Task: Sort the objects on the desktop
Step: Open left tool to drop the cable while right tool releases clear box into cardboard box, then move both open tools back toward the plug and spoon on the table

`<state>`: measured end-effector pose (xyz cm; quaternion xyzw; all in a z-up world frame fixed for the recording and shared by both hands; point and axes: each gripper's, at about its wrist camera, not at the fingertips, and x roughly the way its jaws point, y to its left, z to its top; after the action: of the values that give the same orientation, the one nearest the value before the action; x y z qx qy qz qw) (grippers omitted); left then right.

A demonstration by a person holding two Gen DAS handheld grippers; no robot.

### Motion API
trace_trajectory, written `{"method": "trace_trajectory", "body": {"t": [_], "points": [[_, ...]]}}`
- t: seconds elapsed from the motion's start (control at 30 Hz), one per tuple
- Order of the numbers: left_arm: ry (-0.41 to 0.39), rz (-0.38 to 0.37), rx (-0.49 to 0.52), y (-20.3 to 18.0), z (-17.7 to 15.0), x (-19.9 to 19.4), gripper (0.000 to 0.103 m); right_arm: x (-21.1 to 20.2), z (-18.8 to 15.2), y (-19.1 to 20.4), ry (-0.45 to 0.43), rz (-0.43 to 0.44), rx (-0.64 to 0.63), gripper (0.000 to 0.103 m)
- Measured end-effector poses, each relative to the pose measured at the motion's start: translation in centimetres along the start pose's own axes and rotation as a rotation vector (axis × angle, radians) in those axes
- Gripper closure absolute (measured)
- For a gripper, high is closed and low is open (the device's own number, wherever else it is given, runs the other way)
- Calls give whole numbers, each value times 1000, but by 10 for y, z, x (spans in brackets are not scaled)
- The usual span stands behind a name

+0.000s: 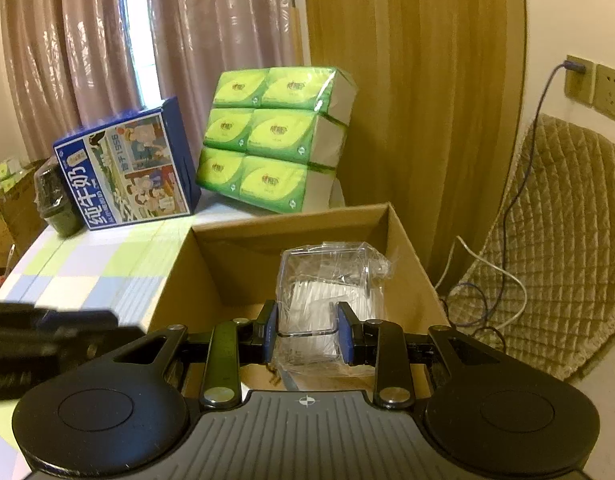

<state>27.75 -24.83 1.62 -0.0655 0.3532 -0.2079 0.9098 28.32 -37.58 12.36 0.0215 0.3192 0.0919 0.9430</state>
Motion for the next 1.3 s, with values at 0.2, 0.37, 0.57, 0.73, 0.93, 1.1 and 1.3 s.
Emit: {"method": "trace_trajectory", "body": {"t": [0.2,0.37,0.57,0.73,0.93,1.1,1.3], "points": [[-1,18,-12,12,-4,-8,56,2,9,5,-40,24,-10,33],[-3,25,-27,21,-10,-19,46,-17,3,7,-41,9,-14,32],[-3,29,-25,21,-18,-41,38,-47,-11,11,-41,2,10,18],[-25,39,-14,20,-24,-73,26,-83,-18,22,-57,-6,28,3],[-58,71,-9,27,-32,-123,12,-128,-25,39,-70,4,44,2],[-87,124,1,38,-46,-169,2,-163,-41,60,-81,40,58,2],[-105,177,-7,56,-76,-220,1,-197,-61,93,-107,113,67,2]]}}
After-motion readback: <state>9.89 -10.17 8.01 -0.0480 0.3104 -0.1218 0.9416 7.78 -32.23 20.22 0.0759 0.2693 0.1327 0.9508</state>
